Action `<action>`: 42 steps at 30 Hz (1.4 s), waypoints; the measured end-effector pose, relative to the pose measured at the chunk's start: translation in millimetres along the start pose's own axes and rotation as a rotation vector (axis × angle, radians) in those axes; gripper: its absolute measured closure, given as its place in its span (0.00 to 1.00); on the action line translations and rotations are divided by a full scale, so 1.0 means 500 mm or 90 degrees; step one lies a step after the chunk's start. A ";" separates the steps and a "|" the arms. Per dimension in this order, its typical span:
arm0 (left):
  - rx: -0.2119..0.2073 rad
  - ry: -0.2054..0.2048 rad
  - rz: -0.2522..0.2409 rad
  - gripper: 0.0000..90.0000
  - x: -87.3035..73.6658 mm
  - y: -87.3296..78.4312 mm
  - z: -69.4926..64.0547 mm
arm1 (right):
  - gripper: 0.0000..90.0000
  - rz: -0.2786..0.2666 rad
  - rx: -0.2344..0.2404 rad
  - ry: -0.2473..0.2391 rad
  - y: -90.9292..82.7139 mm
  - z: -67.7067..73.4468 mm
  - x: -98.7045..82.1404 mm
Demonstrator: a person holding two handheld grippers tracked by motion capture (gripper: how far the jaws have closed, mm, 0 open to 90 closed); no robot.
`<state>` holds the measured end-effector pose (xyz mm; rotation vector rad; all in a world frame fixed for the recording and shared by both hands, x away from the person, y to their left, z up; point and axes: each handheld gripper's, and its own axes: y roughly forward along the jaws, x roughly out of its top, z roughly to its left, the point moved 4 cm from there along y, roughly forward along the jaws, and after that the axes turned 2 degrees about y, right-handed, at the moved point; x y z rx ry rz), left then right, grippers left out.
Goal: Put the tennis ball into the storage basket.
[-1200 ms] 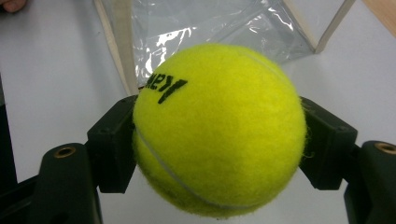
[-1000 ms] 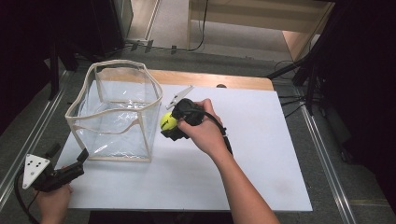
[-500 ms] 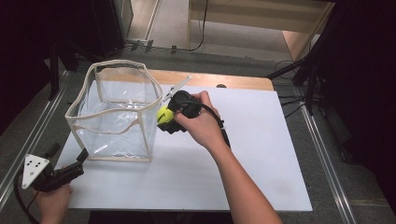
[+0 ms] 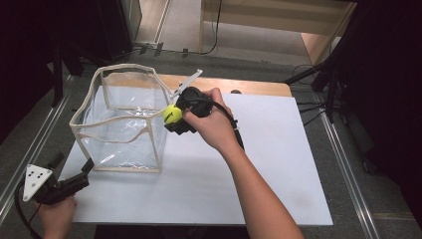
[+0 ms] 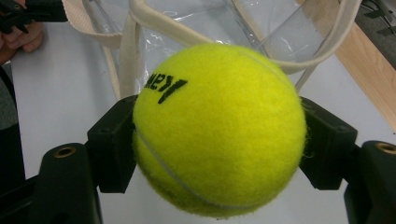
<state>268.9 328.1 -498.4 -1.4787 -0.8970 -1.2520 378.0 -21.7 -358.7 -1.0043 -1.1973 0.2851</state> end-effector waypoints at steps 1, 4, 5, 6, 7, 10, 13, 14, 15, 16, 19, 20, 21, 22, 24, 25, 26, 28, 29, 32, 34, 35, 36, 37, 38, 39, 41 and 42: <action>0.000 0.000 0.000 0.08 0.000 0.000 0.000 | 0.27 0.001 0.000 -0.002 -0.001 0.000 0.003; 0.000 -0.001 0.000 0.08 0.000 0.000 0.000 | 0.27 0.004 -0.001 -0.004 -0.004 -0.002 0.011; 0.000 0.000 0.000 0.08 0.000 0.000 0.000 | 0.27 0.000 -0.003 -0.001 -0.005 -0.003 0.013; -0.001 0.000 0.001 0.08 0.000 0.000 0.000 | 0.27 -0.004 -0.002 -0.008 -0.006 -0.005 0.017; 0.000 -0.002 0.002 0.08 0.000 0.000 0.000 | 0.27 -0.003 -0.003 -0.008 -0.009 -0.005 0.022; -0.001 -0.002 0.000 0.08 0.000 0.000 0.001 | 0.27 -0.002 -0.005 -0.005 -0.012 -0.006 0.028; -0.001 -0.004 -0.001 0.08 0.000 0.000 0.001 | 0.27 -0.004 -0.006 -0.010 -0.014 -0.007 0.036; 0.000 -0.004 -0.001 0.08 0.000 0.000 0.001 | 0.26 -0.004 -0.008 -0.009 -0.015 -0.008 0.039; 0.001 -0.006 0.000 0.08 0.000 0.000 0.001 | 0.27 -0.002 -0.007 -0.011 -0.016 -0.008 0.041; 0.001 -0.006 0.000 0.08 0.000 0.000 0.001 | 0.27 -0.002 -0.006 -0.014 -0.016 -0.008 0.044; 0.000 -0.004 0.000 0.08 0.000 0.000 0.001 | 0.27 -0.005 -0.008 -0.015 -0.018 -0.009 0.051; 0.001 -0.006 0.000 0.08 0.000 0.000 0.000 | 0.27 -0.002 -0.008 -0.011 -0.019 -0.009 0.053; 0.000 -0.004 0.000 0.08 0.000 0.000 0.001 | 0.27 -0.003 -0.010 -0.014 -0.019 -0.010 0.056; 0.000 -0.004 0.000 0.08 0.000 0.000 0.001 | 0.26 -0.005 -0.011 -0.013 -0.020 -0.011 0.059; 0.001 -0.007 -0.001 0.08 0.000 0.000 0.000 | 0.27 -0.010 -0.011 -0.016 -0.022 -0.013 0.065; 0.001 -0.006 -0.001 0.08 0.000 0.000 0.001 | 0.27 -0.009 -0.012 -0.016 -0.024 -0.014 0.071; 0.001 -0.007 -0.001 0.08 0.001 0.000 0.001 | 0.27 -0.009 -0.012 -0.016 -0.024 -0.014 0.071; 0.001 -0.007 -0.001 0.08 0.001 0.000 0.001 | 0.27 -0.009 -0.014 -0.017 -0.026 -0.014 0.077; 0.001 -0.007 -0.001 0.08 0.001 0.000 0.001 | 0.27 -0.011 -0.015 -0.018 -0.027 -0.015 0.080; 0.001 -0.007 -0.001 0.08 0.001 0.000 0.001 | 0.27 -0.010 -0.017 -0.019 -0.029 -0.015 0.088; 0.001 -0.007 -0.001 0.08 0.001 0.000 0.001 | 0.27 -0.010 -0.017 -0.019 -0.030 -0.015 0.094; 0.001 -0.007 -0.001 0.08 0.001 0.000 0.001 | 0.27 -0.010 -0.016 -0.022 -0.030 -0.016 0.098; 0.000 -0.008 -0.001 0.08 0.001 0.000 0.001 | 0.27 -0.009 -0.018 -0.022 -0.031 -0.015 0.100; 0.000 -0.008 -0.001 0.08 0.001 0.000 0.001 | 0.27 -0.009 -0.020 -0.024 -0.031 -0.016 0.104; 0.000 -0.008 -0.001 0.08 0.001 0.000 0.001 | 0.27 -0.010 -0.019 -0.023 -0.032 -0.015 0.107; 0.000 -0.009 -0.001 0.08 0.001 0.000 0.001 | 0.27 -0.011 -0.019 -0.027 -0.032 -0.016 0.110; 0.000 -0.008 -0.001 0.08 0.001 0.000 0.001 | 0.27 -0.011 -0.020 -0.028 -0.032 -0.015 0.116; 0.000 -0.009 0.000 0.08 0.001 0.000 0.001 | 0.27 -0.009 -0.018 -0.028 -0.032 -0.014 0.119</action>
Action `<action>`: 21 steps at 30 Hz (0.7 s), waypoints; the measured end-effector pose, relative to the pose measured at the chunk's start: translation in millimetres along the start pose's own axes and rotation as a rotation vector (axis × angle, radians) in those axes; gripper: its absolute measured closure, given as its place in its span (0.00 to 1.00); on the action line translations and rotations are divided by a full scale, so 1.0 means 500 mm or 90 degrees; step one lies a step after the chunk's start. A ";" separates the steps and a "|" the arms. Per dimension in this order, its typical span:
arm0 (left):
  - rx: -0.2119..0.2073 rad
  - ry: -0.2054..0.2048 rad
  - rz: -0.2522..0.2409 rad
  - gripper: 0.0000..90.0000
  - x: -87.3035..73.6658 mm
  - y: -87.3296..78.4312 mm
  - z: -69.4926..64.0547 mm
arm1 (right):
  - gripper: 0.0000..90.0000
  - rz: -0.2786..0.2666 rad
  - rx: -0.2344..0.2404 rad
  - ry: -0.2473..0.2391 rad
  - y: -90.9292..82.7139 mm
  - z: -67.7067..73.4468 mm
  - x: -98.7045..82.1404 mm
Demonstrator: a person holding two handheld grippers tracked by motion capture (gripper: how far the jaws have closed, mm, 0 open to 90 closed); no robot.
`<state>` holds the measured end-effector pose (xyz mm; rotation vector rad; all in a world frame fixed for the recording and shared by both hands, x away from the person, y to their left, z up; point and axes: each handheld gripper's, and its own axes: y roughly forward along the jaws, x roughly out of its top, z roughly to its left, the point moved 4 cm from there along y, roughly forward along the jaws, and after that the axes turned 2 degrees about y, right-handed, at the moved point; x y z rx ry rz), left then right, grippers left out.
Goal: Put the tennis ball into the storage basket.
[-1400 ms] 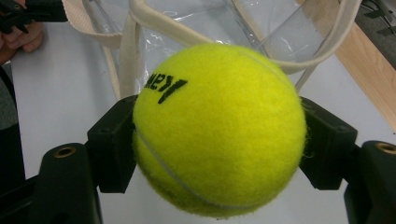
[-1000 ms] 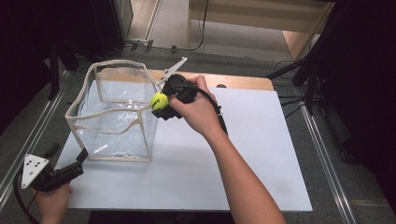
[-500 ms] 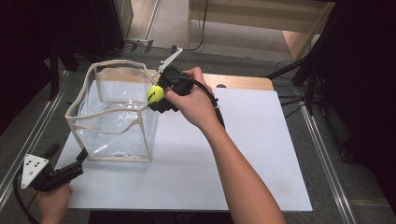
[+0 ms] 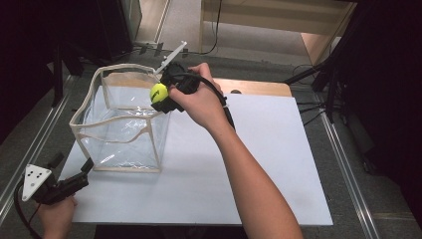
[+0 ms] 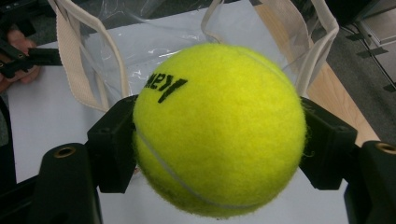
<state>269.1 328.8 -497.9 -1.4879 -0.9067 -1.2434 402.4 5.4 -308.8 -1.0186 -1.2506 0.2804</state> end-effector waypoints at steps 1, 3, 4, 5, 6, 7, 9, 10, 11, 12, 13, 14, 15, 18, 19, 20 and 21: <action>0.000 0.000 0.000 0.08 0.000 0.000 0.000 | 0.27 -0.001 -0.001 -0.002 0.001 0.000 0.003; -0.001 0.000 -0.001 0.08 0.000 0.000 0.000 | 0.27 -0.001 -0.001 -0.004 0.004 0.001 0.008; -0.001 -0.002 -0.001 0.08 0.000 0.000 0.000 | 0.27 0.000 0.002 -0.005 0.006 0.001 0.010; -0.002 -0.002 -0.001 0.08 0.000 0.000 0.000 | 0.27 0.000 0.002 -0.004 0.008 0.001 0.012; -0.002 -0.002 -0.002 0.08 0.000 0.000 0.001 | 0.27 -0.001 0.002 -0.003 0.010 0.002 0.014; -0.001 -0.002 -0.001 0.08 0.000 0.000 0.001 | 0.27 -0.001 0.002 -0.005 0.014 0.001 0.015; -0.001 -0.002 -0.001 0.08 0.000 0.000 0.001 | 0.26 0.002 0.003 -0.002 0.019 0.002 0.018; -0.002 -0.002 -0.001 0.08 0.000 0.000 0.000 | 0.27 0.003 0.004 -0.007 0.022 0.001 0.019; -0.002 -0.001 -0.001 0.08 0.000 0.000 0.001 | 0.27 0.003 0.004 -0.003 0.025 0.002 0.020; -0.002 -0.002 -0.001 0.08 0.000 0.000 0.001 | 0.26 0.004 0.005 -0.005 0.028 0.002 0.022; -0.001 -0.003 0.000 0.08 0.000 0.000 0.001 | 0.27 0.003 0.007 -0.008 0.030 0.001 0.023; -0.002 -0.002 0.000 0.08 0.000 0.000 0.001 | 0.27 0.005 0.005 -0.003 0.033 0.002 0.024; 0.000 -0.002 0.002 0.08 0.000 -0.001 0.001 | 0.26 0.004 0.008 -0.007 0.035 0.000 0.025; -0.001 -0.002 0.002 0.08 0.000 -0.001 0.001 | 0.27 0.006 0.006 -0.004 0.041 -0.002 0.028; -0.001 -0.002 0.003 0.08 0.000 -0.001 0.001 | 0.27 0.006 0.007 -0.006 0.044 -0.003 0.028; -0.001 -0.003 0.001 0.08 0.000 0.000 0.001 | 0.26 0.007 0.006 0.001 0.046 -0.003 0.028; -0.001 -0.002 0.000 0.08 0.000 0.000 0.002 | 0.26 0.005 0.004 -0.003 0.049 -0.005 0.029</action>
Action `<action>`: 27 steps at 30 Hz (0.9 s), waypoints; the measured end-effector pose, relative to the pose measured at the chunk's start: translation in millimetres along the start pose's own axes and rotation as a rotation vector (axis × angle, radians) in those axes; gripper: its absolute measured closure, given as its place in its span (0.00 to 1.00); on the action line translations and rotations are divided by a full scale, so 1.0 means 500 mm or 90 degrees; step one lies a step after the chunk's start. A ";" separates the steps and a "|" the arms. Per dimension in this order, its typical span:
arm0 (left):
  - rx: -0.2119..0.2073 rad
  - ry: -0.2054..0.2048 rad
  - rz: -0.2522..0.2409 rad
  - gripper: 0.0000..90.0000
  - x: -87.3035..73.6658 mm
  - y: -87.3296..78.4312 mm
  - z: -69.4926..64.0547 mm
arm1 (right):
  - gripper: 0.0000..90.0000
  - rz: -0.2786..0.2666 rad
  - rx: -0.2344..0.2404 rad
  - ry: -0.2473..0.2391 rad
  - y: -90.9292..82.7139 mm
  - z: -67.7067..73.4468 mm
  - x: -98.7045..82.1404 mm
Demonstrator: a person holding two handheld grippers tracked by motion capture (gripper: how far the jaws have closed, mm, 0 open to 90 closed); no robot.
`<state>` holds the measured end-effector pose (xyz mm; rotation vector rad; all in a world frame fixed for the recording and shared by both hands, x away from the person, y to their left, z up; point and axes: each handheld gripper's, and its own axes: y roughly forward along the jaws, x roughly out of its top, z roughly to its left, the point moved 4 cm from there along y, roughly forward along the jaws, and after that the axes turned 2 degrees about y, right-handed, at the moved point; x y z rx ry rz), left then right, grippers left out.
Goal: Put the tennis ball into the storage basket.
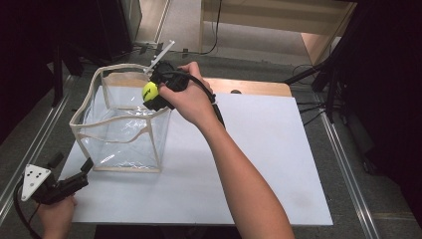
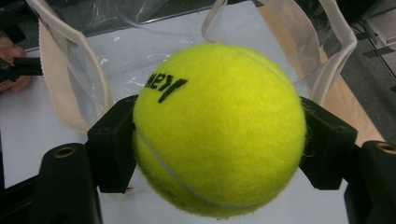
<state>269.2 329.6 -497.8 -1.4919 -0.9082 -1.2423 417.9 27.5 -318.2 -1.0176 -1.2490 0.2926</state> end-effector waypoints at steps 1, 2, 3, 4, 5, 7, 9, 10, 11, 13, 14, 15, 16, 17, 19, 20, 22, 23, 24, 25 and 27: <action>0.000 -0.001 -0.001 0.08 0.000 0.000 0.000 | 0.26 0.003 0.000 0.004 0.002 -0.001 0.000; -0.001 -0.001 -0.003 0.08 0.000 0.001 0.000 | 0.27 0.004 0.003 0.001 0.006 -0.003 -0.001; 0.000 0.000 0.000 0.08 0.000 0.000 0.000 | 0.26 0.006 0.002 0.005 0.009 -0.003 -0.001; 0.000 0.000 0.000 0.08 0.000 0.000 0.000 | 0.26 0.007 0.003 0.006 0.010 -0.004 -0.002; -0.001 -0.001 -0.002 0.08 0.000 0.001 0.000 | 0.26 0.005 0.002 0.003 0.014 -0.006 -0.002; 0.000 -0.001 0.000 0.08 0.000 0.000 0.000 | 0.26 0.008 0.003 0.008 0.019 -0.008 -0.003; 0.000 0.000 0.000 0.08 0.000 0.001 -0.001 | 0.26 0.011 0.002 0.010 0.025 -0.010 -0.004; 0.000 0.000 0.000 0.08 0.000 0.001 -0.001 | 0.26 0.012 0.001 0.009 0.027 -0.011 -0.004; 0.001 0.000 0.001 0.08 0.000 0.001 -0.001 | 0.26 0.014 0.001 0.011 0.031 -0.011 -0.004; 0.001 0.000 0.001 0.08 0.000 0.001 -0.001 | 0.26 0.019 0.002 0.010 0.039 -0.013 -0.006; 0.001 0.000 0.001 0.08 0.000 0.001 -0.001 | 0.26 0.021 0.004 0.016 0.041 -0.012 -0.006; 0.001 0.000 0.001 0.08 0.000 0.001 -0.001 | 0.26 0.022 0.005 0.011 0.045 -0.013 -0.006; 0.001 0.000 0.001 0.08 0.000 0.001 -0.001 | 0.26 0.024 0.007 0.018 0.046 -0.012 -0.007; 0.001 0.001 0.001 0.08 0.000 0.001 -0.001 | 0.26 0.026 0.008 0.021 0.049 -0.013 -0.007; 0.000 0.001 0.000 0.08 0.000 0.001 -0.001 | 0.26 0.031 0.012 0.024 0.053 -0.012 -0.008; 0.001 0.002 0.002 0.08 0.000 0.001 -0.001 | 0.26 0.033 0.012 0.019 0.055 -0.013 -0.009; 0.001 0.001 0.001 0.08 0.000 0.001 -0.001 | 0.26 0.040 0.017 0.028 0.055 -0.011 -0.011; 0.001 0.001 0.002 0.08 0.000 0.001 -0.001 | 0.26 0.042 0.016 0.028 0.056 -0.011 -0.012; 0.000 0.001 0.002 0.08 0.000 0.001 -0.001 | 0.26 0.045 0.017 0.031 0.055 -0.010 -0.014; 0.001 0.002 0.004 0.08 0.000 0.001 -0.001 | 0.26 0.045 0.016 0.029 0.054 -0.010 -0.016; 0.000 0.002 0.000 0.08 0.000 0.001 -0.002 | 0.21 0.040 0.015 0.031 0.052 -0.012 -0.018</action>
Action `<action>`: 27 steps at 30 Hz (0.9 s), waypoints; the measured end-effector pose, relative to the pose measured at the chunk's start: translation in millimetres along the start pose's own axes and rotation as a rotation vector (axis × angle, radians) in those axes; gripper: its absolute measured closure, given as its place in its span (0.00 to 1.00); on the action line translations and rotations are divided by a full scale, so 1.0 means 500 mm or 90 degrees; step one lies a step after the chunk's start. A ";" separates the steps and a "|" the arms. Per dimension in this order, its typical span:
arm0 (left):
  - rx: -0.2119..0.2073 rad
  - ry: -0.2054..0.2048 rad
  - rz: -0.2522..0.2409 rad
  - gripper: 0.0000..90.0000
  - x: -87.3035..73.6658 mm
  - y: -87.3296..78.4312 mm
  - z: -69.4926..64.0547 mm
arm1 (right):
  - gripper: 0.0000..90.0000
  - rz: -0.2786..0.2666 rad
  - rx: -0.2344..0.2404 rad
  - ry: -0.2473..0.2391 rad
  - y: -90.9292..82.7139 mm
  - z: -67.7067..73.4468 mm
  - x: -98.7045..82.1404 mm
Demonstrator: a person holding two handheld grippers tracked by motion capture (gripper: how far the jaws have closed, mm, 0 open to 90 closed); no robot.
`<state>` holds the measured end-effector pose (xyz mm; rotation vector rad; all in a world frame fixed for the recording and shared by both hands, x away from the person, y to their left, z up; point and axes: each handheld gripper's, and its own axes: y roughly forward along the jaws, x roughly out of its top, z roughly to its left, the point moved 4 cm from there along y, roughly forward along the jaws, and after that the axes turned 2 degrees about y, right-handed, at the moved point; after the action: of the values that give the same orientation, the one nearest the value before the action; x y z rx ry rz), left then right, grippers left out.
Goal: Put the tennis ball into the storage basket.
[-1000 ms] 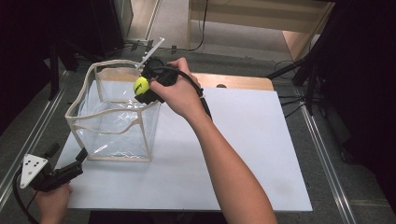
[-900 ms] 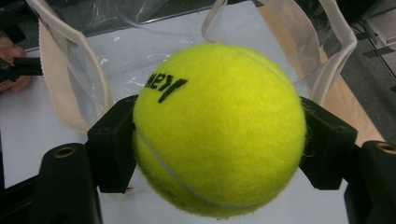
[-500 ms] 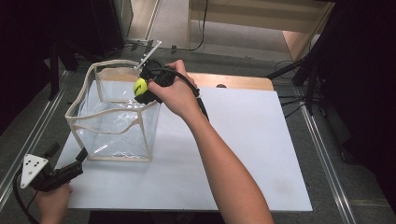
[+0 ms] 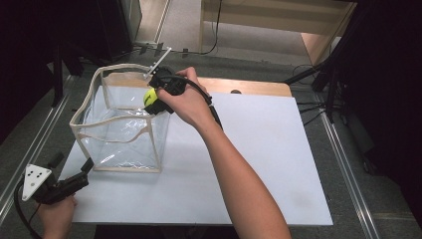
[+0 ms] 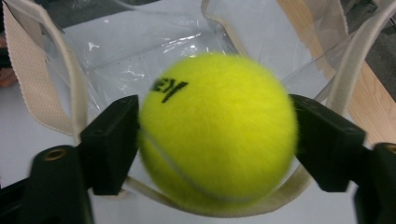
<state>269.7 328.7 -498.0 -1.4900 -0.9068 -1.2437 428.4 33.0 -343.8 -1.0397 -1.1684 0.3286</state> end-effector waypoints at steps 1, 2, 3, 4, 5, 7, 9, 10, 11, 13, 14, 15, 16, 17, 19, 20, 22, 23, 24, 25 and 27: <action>-0.001 0.002 0.001 0.08 0.000 0.000 0.000 | 0.17 -0.004 -0.001 0.000 -0.003 -0.001 -0.001; -0.001 0.002 0.000 0.08 0.000 0.000 0.000 | 0.16 -0.011 -0.001 0.007 -0.008 -0.001 -0.001; -0.001 0.001 0.000 0.08 0.000 0.000 0.000 | 0.15 -0.021 -0.014 0.014 -0.014 -0.002 -0.001; -0.001 0.001 0.000 0.08 0.000 0.000 0.000 | 0.12 -0.029 -0.032 0.017 -0.020 -0.004 -0.001; -0.001 0.001 0.000 0.08 0.000 0.000 0.000 | 0.09 -0.034 -0.031 0.018 -0.024 -0.005 -0.002; 0.000 0.001 0.000 0.08 0.000 0.001 0.000 | 0.09 -0.047 -0.030 0.022 -0.036 -0.004 -0.006; 0.000 0.001 -0.001 0.08 0.000 0.001 0.000 | 0.09 -0.051 -0.036 0.023 -0.045 -0.003 -0.011; 0.000 0.002 -0.001 0.08 0.000 0.001 -0.001 | 0.09 -0.054 -0.036 0.024 -0.048 -0.003 -0.014; 0.002 0.004 0.003 0.08 0.000 0.000 0.000 | 0.09 -0.059 -0.037 0.027 -0.052 -0.002 -0.018; 0.001 0.005 0.002 0.08 0.000 0.001 -0.001 | 0.00 -0.061 -0.035 0.029 -0.058 -0.001 -0.026; 0.002 0.004 0.003 0.08 0.000 0.001 -0.001 | 0.00 -0.063 -0.033 0.029 -0.059 -0.001 -0.029; 0.003 0.006 0.003 0.08 0.000 0.001 -0.001 | 0.00 -0.063 -0.033 0.032 -0.061 0.000 -0.034; 0.003 0.004 0.003 0.08 0.000 0.001 -0.002 | 0.00 -0.065 -0.033 0.030 -0.063 0.000 -0.038; 0.003 0.004 0.002 0.08 0.000 0.001 -0.002 | 0.00 -0.067 -0.033 0.033 -0.065 0.000 -0.044; 0.003 0.005 0.003 0.08 0.000 0.001 -0.002 | 0.00 -0.069 -0.033 0.036 -0.067 0.001 -0.052; 0.003 0.005 0.003 0.08 0.000 0.001 -0.002 | 0.00 -0.070 -0.032 0.038 -0.069 0.001 -0.057; 0.003 0.008 0.004 0.08 0.000 0.001 -0.002 | 0.00 -0.070 -0.034 0.045 -0.070 0.002 -0.068; 0.003 0.009 0.005 0.08 0.000 0.001 -0.002 | 0.00 -0.072 -0.034 0.044 -0.070 0.001 -0.074; 0.004 0.009 0.005 0.08 -0.001 0.001 -0.002 | 0.00 -0.072 -0.034 0.042 -0.069 0.001 -0.079; 0.004 0.010 0.005 0.08 -0.001 0.001 -0.002 | 0.00 -0.069 -0.034 0.046 -0.069 0.003 -0.084; 0.004 0.010 0.005 0.08 -0.001 0.001 -0.002 | 0.00 -0.068 -0.031 0.044 -0.066 0.003 -0.093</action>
<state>269.8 327.7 -498.4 -1.4756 -0.8924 -1.2453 398.8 -15.9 -345.0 -1.0194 -1.1698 0.1800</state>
